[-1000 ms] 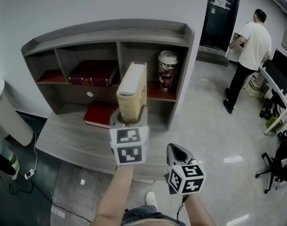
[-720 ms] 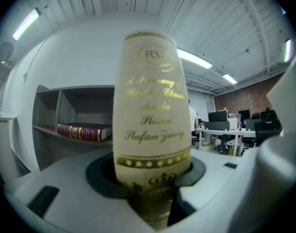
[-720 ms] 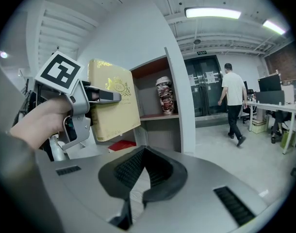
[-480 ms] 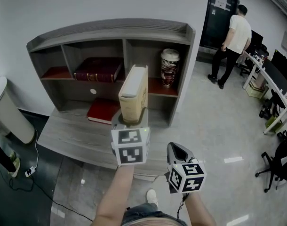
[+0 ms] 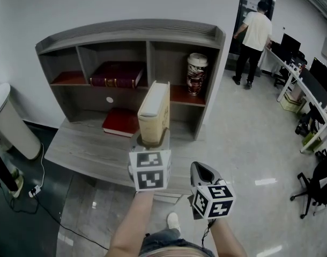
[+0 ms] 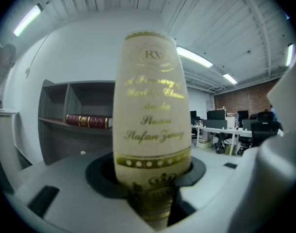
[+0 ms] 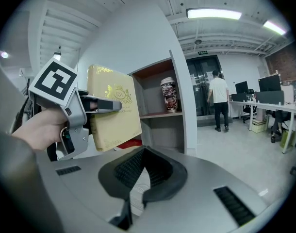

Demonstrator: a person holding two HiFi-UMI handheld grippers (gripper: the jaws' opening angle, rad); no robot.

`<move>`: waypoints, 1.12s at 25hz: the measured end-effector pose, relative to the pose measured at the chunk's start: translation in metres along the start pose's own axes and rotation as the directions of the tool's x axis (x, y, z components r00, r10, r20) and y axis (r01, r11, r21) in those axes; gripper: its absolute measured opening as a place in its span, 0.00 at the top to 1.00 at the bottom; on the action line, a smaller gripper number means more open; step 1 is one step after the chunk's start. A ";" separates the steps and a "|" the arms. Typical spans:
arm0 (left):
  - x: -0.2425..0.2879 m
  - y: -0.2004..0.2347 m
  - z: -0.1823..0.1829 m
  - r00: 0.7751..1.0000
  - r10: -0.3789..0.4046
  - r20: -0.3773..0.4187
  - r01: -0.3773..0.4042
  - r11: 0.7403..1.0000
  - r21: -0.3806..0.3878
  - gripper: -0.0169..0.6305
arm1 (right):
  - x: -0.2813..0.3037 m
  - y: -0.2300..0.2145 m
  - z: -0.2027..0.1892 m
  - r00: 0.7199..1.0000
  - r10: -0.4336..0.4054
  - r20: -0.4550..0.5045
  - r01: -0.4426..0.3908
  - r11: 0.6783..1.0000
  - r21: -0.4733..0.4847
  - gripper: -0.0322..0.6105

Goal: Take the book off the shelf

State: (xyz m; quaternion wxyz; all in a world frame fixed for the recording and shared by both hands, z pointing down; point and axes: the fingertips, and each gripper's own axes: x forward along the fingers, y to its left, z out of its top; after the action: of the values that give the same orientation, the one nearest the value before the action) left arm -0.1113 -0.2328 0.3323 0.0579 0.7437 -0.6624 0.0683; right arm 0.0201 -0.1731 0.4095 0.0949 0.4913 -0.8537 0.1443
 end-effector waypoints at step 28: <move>-0.045 0.001 -0.073 0.992 -0.011 -0.124 0.007 0.999 -0.035 0.62 | -0.021 0.033 -0.032 0.999 0.022 -0.050 -0.023 1.000 -0.022 0.94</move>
State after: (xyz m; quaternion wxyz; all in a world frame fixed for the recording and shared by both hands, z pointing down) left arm -0.1192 -0.1764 0.3966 0.1120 0.7399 -0.6553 0.1026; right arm 0.0031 -0.1295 0.4278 0.1200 0.4769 -0.8581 0.1481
